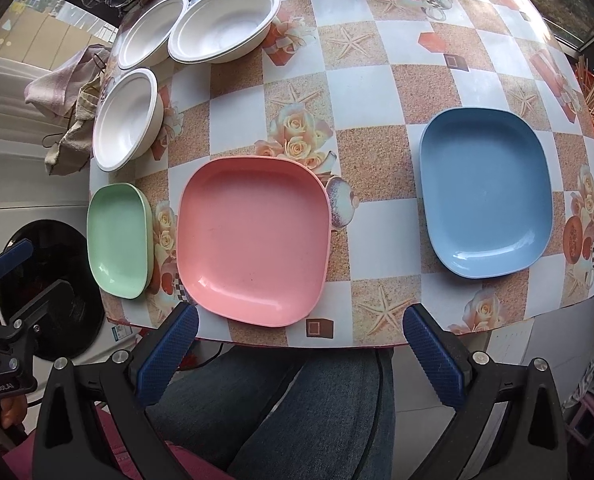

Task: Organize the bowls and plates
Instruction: 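Move both grippers toward the pink square plate, then close the left gripper on the pink plate rim while the right gripper also grips it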

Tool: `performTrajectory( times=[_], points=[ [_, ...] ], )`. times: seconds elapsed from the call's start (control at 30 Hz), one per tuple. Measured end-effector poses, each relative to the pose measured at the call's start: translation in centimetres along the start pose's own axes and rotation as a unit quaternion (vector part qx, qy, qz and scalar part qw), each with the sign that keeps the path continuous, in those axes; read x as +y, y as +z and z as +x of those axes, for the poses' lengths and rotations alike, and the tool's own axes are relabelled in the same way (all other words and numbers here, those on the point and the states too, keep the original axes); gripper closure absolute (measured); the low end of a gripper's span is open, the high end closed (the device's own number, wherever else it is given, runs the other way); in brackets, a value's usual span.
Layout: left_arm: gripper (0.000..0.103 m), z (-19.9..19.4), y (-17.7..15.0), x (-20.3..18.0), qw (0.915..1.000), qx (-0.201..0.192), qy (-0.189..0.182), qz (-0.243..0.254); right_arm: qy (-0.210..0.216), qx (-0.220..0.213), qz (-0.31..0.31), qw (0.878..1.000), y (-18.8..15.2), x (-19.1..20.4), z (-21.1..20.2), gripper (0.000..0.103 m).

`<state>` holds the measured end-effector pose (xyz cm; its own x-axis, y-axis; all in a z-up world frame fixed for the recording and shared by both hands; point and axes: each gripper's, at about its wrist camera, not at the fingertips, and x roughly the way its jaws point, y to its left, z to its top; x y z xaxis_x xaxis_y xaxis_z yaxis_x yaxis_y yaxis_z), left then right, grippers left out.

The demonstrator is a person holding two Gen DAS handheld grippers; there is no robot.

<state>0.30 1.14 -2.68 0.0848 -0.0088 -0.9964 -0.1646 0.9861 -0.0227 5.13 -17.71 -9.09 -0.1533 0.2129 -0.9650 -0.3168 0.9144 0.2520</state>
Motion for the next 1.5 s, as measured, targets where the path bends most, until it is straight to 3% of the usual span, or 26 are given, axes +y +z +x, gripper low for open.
performTrajectory(
  times=[0.23, 0.7, 0.83, 0.97, 1.07, 1.23, 1.33, 1.5],
  points=[
    [0.0, 3.0, 0.6, -0.7, 0.9996, 0.025, 0.012, -0.002, -0.001, 0.026, 0.013, 1.0, 0.4, -1.2, 2.7, 0.0],
    [0.0, 10.3, 3.0, -5.2, 0.9944, 0.053, 0.062, 0.066, 0.016, 0.06, 0.065, 0.996, 2.9, -3.2, 9.0, 0.0],
    [0.0, 11.3, 3.5, -6.0, 0.9942, 0.056, 0.061, 0.069, -0.019, 0.06, 0.035, 0.997, 4.3, -2.2, 9.4, 0.0],
    [0.0, 12.0, 3.8, -6.7, 0.9952, 0.054, 0.052, 0.063, -0.027, 0.051, 0.042, 0.997, 5.9, -2.9, 9.4, 0.0],
    [0.0, 12.3, 4.3, -7.3, 0.9956, 0.048, 0.053, 0.061, -0.06, 0.05, 0.043, 0.996, 6.6, -4.0, 9.3, 0.0],
    [0.0, 13.7, 4.5, -7.5, 0.9973, 0.038, 0.038, 0.05, -0.042, 0.044, 0.036, 0.997, 7.4, -4.6, 9.4, 0.0],
    [0.001, 14.0, 5.0, -7.9, 0.9969, 0.042, 0.044, 0.05, -0.069, 0.048, 0.023, 0.996, 5.9, -3.7, 9.5, 0.0],
    [0.001, 14.9, 5.1, -7.6, 0.9979, 0.04, 0.029, 0.042, -0.078, 0.052, 0.027, 0.995, 5.8, -2.6, 10.6, 0.0]
  ],
)
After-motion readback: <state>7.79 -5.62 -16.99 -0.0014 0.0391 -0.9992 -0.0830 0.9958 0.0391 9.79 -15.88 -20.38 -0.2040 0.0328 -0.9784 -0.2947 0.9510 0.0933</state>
